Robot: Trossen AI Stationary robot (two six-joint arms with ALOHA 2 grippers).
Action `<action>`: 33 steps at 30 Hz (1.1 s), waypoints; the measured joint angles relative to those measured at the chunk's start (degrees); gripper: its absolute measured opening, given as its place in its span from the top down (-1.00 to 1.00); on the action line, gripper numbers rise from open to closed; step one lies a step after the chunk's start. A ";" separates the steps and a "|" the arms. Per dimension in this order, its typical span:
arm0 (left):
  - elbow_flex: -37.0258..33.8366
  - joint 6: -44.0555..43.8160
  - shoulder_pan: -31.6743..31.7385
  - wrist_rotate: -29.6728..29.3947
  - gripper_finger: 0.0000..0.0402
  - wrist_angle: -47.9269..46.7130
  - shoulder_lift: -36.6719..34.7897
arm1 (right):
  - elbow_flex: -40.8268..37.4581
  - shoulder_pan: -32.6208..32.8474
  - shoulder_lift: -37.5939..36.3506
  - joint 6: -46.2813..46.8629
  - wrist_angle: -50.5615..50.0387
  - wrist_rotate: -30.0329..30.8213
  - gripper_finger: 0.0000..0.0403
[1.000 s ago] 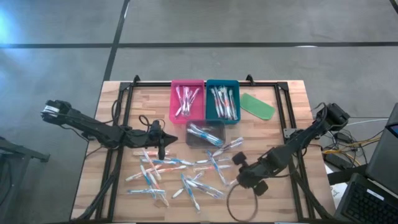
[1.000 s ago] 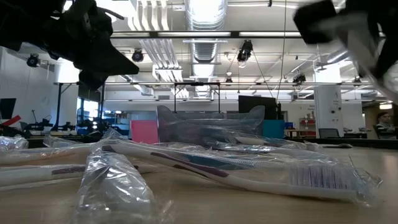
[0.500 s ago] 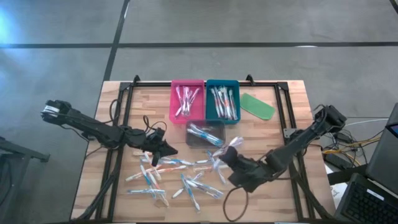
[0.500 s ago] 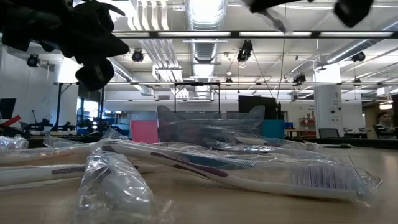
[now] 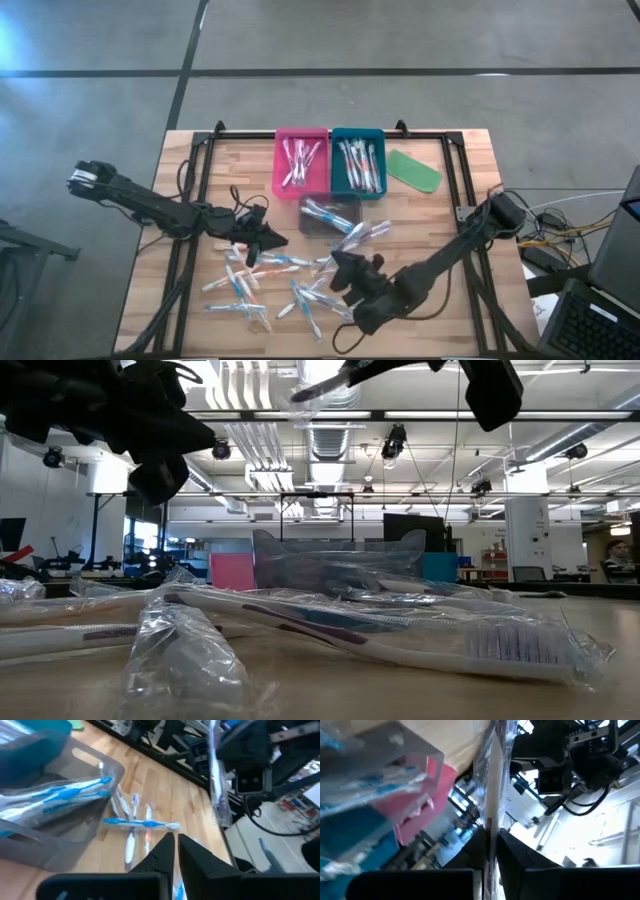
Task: Pick & Place Toothbrushes
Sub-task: Put the purple toothbrush into the pink bin
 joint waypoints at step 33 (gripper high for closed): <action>24.31 -7.07 0.00 9.03 0.25 -0.06 24.48 | 3.92 -1.38 2.47 -3.30 -0.24 1.13 0.89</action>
